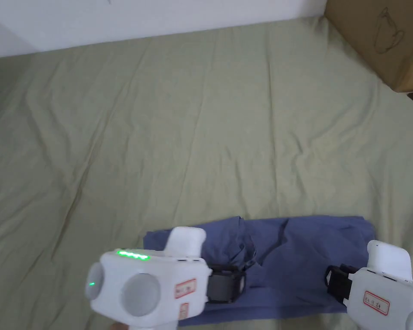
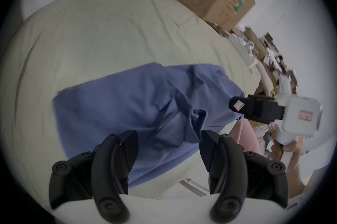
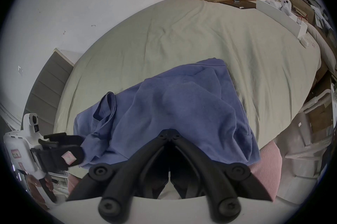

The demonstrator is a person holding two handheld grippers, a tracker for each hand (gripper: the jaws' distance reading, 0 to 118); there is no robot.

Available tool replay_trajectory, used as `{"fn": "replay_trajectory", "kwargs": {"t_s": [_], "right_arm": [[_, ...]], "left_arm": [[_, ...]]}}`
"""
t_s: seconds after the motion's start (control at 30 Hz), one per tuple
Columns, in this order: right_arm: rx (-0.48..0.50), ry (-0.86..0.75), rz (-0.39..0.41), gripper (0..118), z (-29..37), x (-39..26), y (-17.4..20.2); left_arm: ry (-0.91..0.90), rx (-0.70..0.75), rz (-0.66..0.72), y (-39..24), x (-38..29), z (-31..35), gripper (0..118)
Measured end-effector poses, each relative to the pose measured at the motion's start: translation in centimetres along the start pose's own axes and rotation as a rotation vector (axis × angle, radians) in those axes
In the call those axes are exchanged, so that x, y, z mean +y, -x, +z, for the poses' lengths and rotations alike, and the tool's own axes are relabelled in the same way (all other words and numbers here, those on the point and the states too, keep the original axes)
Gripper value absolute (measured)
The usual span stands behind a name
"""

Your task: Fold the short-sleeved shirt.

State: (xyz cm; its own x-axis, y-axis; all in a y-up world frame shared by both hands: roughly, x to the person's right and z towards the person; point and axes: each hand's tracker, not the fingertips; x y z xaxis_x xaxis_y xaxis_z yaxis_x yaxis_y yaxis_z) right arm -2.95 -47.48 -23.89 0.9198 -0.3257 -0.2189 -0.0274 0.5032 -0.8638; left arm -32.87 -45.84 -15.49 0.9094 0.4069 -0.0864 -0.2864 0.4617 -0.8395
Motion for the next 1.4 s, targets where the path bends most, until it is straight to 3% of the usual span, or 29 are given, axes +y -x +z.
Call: {"fn": "replay_trajectory", "kwargs": {"t_s": [0.03, 0.07, 0.1, 0.13, 0.23, 0.37, 0.77, 0.9, 1.03, 1.17, 1.27, 1.3, 1.4], "right_arm": [[0.004, -0.001, 0.004, 0, 0.0, 0.0, 0.1], [0.008, -0.002, 0.008, 0, -0.1, 0.3, 0.1], [0.011, -0.005, 0.011, 0, -0.1, 0.3, 0.3], [0.016, -0.007, 0.014, 0, -0.1, 0.4, 0.5], [0.035, -0.009, 0.020, 0, -0.1, 0.7, 0.8], [0.036, -0.007, 0.035, 0, -0.2, 0.7, 1.1], [0.014, 0.005, 0.025, 0, -0.1, 0.5, 0.6], [0.018, -0.010, 0.030, 0, 0.7, 0.5, 1.0], [0.022, -0.024, 0.045, 0, 1.5, 0.2, 1.5], [0.025, -0.016, 0.058, 0, 1.7, -0.2, 1.9], [0.029, -0.012, 0.066, 0, 1.8, -0.4, 2.4], [0.030, -0.011, 0.070, 0, 1.7, -0.4, 2.6], [0.033, -0.010, 0.081, 0, 1.6, -0.3, 3.2]], "left_arm": [[-0.012, -0.020, 0.045, 0.9, 0.0, 1.0, 72], [-0.033, -0.045, 0.096, 1.8, -0.1, 1.8, 60], [-0.057, -0.055, 0.138, 2.6, -0.1, 2.4, 36], [-0.079, -0.059, 0.170, 3.6, 0.1, 2.6, 2], [-0.108, 0.004, 0.236, 5.2, 0.5, 2.3, 1], [-0.092, -0.058, 0.284, 5.3, 0.9, -0.3, 1], [0.146, -0.206, 0.077, -3.7, -1.7, -7.4, 1], [0.140, -0.305, 0.124, -3.6, -2.2, -6.6, 1], [0.038, -0.286, 0.128, -2.1, -2.2, -2.7, 1], [-0.077, -0.311, 0.257, 3.3, -2.8, 1.6, 1], [-0.117, -0.225, 0.367, 8.5, -3.9, 3.6, 14], [-0.117, -0.195, 0.396, 9.8, -4.4, 3.9, 26], [-0.113, -0.166, 0.452, 13.1, -5.5, 4.0, 45]]}}
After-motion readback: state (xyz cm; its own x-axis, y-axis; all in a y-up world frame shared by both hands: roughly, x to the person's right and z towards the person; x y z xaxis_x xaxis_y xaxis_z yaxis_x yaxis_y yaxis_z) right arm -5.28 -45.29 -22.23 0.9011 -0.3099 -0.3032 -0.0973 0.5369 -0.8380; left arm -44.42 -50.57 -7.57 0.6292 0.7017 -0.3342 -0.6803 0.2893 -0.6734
